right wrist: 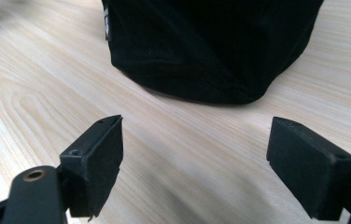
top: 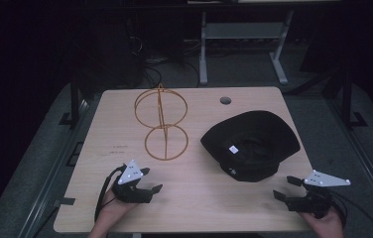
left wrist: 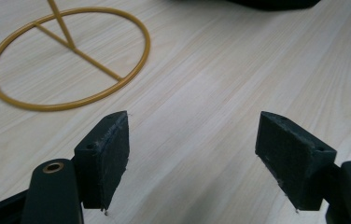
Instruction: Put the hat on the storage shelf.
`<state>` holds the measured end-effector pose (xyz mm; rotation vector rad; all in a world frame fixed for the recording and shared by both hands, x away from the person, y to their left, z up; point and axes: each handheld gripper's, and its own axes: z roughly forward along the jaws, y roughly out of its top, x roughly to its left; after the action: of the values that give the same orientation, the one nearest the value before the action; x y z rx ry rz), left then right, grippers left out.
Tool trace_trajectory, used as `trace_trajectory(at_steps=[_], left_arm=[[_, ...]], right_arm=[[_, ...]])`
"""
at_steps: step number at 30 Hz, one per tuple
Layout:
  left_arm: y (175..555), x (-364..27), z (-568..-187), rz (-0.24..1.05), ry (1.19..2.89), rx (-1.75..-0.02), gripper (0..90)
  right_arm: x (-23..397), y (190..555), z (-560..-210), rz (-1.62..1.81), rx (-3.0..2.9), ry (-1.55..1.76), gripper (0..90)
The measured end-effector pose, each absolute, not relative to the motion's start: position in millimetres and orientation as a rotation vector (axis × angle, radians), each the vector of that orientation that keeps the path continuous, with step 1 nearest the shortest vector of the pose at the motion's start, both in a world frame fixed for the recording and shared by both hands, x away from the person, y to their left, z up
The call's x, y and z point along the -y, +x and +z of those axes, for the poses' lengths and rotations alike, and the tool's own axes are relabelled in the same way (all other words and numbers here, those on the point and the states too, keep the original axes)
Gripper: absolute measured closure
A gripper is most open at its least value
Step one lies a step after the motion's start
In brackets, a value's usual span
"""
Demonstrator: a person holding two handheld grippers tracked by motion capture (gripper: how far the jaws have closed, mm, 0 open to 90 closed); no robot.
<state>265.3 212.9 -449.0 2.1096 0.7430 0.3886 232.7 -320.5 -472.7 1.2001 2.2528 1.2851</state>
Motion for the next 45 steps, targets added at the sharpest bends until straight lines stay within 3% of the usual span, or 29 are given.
trace_trajectory(at_steps=[17, 24, 45], left_arm=[[260.9, -194.3, -445.7, 0.316, 2.116, -0.683, 23.9], [263.1, -158.9, -425.6, 0.246, 2.112, -0.585, 24.3], [281.3, -52.0, -366.2, 0.266, 2.171, -0.330, 25.6]], right_arm=[[319.4, 228.9, -469.9, 1.293, -2.236, 1.198, 17.7], [320.7, 228.7, -470.3, 1.313, -2.226, 1.199, 17.7], [322.2, 228.9, -470.9, 1.336, -2.245, 1.174, 17.6]])
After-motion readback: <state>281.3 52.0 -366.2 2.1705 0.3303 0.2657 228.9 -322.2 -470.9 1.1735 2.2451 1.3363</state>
